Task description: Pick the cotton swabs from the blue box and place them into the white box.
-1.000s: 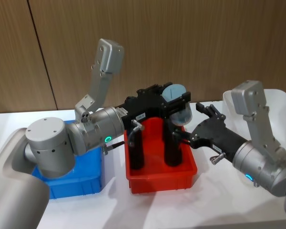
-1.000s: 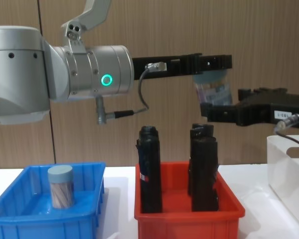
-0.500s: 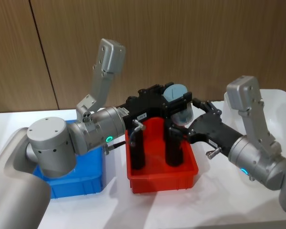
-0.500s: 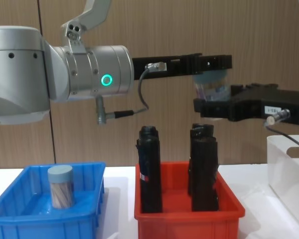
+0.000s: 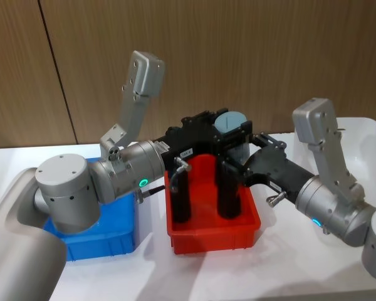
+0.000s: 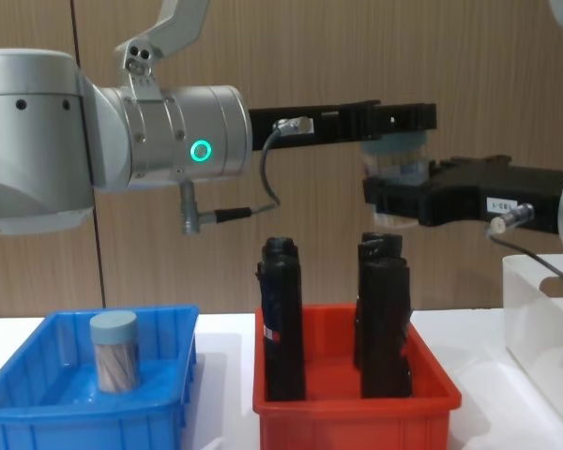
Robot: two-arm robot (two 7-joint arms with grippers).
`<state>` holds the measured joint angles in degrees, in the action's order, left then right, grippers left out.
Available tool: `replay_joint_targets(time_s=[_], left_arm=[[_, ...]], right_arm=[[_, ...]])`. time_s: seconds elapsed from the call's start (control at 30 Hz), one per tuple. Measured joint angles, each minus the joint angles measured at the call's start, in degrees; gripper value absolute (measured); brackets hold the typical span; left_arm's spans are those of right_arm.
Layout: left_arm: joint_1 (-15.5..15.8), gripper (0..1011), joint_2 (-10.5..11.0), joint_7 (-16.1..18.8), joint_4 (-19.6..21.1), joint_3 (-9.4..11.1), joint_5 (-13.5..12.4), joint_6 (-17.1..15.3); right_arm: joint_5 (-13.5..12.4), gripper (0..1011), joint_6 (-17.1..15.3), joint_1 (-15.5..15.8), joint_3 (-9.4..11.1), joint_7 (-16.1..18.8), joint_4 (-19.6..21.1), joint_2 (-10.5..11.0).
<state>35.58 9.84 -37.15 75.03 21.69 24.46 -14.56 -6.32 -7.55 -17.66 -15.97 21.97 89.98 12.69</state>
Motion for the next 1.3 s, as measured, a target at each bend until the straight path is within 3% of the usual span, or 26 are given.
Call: replay_joint_targets(time_s=[0.07, 0.3, 0.73, 1.3], left_arm=[[0.0, 671, 0.0, 0.0, 0.0, 0.0, 0.0, 0.0], [0.0, 670, 0.0, 0.0, 0.0, 0.0, 0.0, 0.0], [0.0, 1003, 0.0, 0.0, 0.0, 0.0, 0.0, 0.0], [0.0, 1004, 0.0, 0.0, 0.0, 0.0, 0.0, 0.0]], right_arm=[[0.0, 644, 0.2, -0.1, 0.0, 0.0, -0.2, 0.0], [-0.1, 639, 0.6, -0.2, -0.1, 0.1, -0.5, -0.1], [-0.6, 639, 1.3, -0.4, -0.2, 0.0, -0.9, -0.1], [-1.7, 639, 1.6, 0.0, -0.2, -1.0, -2.3, 0.1]])
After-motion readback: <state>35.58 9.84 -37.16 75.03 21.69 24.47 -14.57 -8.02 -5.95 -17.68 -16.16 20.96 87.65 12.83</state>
